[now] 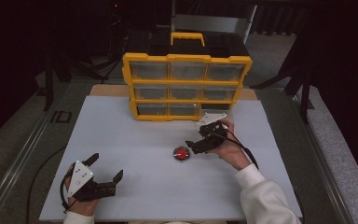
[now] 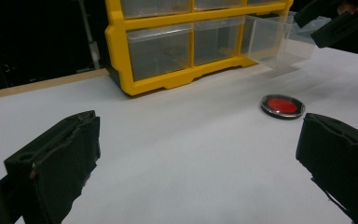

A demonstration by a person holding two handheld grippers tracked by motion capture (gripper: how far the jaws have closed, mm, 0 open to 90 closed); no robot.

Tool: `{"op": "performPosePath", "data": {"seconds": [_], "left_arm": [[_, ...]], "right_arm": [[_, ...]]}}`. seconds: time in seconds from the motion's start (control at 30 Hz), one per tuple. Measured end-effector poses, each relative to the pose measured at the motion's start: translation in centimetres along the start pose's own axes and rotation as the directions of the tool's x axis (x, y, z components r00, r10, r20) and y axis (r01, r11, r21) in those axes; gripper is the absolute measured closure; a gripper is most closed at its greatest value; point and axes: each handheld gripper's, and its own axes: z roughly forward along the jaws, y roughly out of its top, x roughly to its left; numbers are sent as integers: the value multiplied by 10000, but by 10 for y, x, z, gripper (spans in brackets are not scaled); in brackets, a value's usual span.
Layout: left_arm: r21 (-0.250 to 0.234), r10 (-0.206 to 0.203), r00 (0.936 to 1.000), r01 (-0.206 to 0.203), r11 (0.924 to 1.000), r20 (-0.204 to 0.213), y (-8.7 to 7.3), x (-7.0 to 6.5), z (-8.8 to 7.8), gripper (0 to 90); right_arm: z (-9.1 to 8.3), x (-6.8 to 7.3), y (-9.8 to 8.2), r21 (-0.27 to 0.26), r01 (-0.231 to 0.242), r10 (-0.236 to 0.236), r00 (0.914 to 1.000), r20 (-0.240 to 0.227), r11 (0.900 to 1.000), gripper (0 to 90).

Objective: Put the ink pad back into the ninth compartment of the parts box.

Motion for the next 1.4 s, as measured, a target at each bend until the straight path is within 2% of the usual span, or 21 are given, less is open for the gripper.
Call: {"op": "performPosePath", "data": {"seconds": [1.4], "left_arm": [[-17, -17, 10000, 17, 10000, 15, 0, 0, 0, 0]], "right_arm": [[25, 17, -2, 740, 300, -240, 9965, -799, 9968, 87]]}}
